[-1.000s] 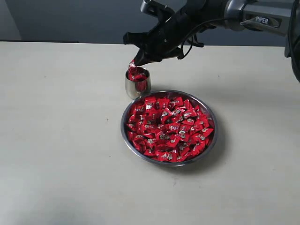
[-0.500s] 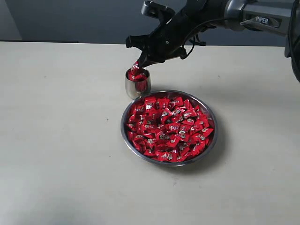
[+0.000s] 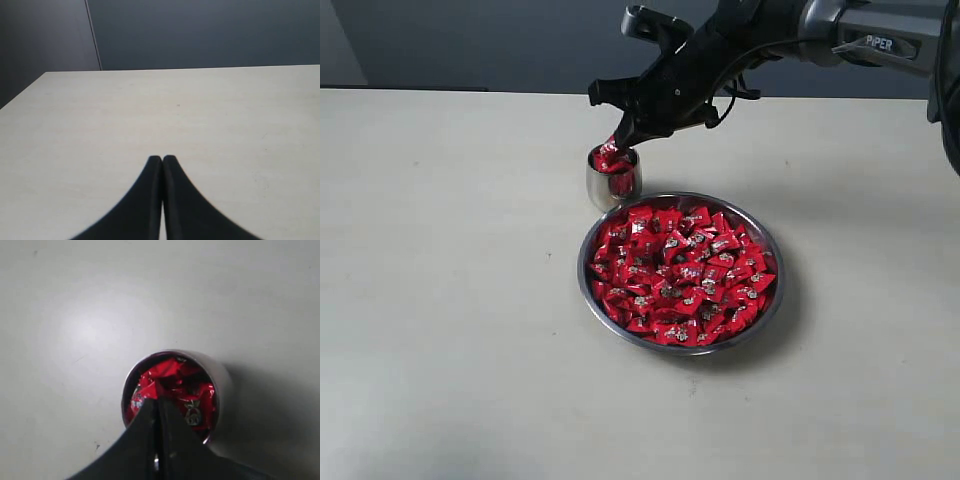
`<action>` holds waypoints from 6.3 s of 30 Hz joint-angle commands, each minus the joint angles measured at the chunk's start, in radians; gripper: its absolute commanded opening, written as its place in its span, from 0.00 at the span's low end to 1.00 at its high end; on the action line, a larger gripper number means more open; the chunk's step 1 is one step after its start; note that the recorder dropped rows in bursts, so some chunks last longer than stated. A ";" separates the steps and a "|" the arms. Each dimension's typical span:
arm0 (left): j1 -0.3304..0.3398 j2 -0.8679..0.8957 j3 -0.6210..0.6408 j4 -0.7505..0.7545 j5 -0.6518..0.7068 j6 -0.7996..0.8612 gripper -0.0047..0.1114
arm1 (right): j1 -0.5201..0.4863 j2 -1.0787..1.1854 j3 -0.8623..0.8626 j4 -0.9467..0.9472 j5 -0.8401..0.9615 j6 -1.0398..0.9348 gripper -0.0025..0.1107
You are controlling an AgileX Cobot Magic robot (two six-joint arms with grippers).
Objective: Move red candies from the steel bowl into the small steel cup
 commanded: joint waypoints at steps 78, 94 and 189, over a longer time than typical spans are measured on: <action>-0.005 -0.004 0.004 0.006 -0.002 -0.003 0.04 | -0.003 -0.510 0.601 -0.245 -0.521 0.032 0.01; -0.005 -0.004 0.004 0.006 -0.002 -0.003 0.04 | -0.005 -0.822 0.929 -0.318 -0.626 0.085 0.01; -0.005 -0.004 0.004 0.006 -0.002 -0.003 0.04 | -0.480 -2.169 1.865 -0.635 -0.515 0.225 0.01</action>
